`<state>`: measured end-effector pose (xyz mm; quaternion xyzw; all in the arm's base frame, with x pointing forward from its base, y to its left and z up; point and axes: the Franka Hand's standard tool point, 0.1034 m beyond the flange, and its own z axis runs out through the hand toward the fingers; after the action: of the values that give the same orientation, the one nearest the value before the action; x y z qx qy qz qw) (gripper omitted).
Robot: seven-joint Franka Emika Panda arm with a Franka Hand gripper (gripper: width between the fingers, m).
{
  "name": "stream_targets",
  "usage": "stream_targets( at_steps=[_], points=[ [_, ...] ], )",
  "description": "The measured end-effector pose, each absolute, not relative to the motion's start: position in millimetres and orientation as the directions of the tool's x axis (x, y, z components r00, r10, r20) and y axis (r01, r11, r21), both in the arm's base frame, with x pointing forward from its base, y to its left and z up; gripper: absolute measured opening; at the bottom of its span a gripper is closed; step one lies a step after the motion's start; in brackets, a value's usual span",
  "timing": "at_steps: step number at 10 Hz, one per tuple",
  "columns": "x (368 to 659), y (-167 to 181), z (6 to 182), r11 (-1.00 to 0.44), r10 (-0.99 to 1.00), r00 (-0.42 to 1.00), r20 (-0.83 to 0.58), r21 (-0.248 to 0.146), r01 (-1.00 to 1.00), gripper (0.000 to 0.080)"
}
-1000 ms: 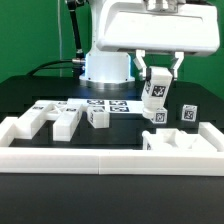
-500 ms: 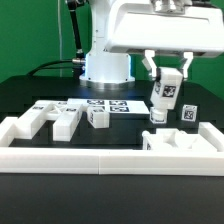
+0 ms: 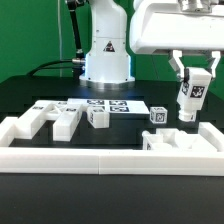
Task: Assemble chair
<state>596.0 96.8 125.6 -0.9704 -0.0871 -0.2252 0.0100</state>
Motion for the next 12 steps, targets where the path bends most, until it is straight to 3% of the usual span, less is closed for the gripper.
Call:
stream_targets(
  at_steps=[6,12],
  points=[
    [634,101,116.3,-0.980,0.187,0.877,0.443,0.022,0.198,0.0291],
    [636,105,113.7,-0.979,0.189,0.870,0.454,0.022,0.202,0.0291]
  ],
)
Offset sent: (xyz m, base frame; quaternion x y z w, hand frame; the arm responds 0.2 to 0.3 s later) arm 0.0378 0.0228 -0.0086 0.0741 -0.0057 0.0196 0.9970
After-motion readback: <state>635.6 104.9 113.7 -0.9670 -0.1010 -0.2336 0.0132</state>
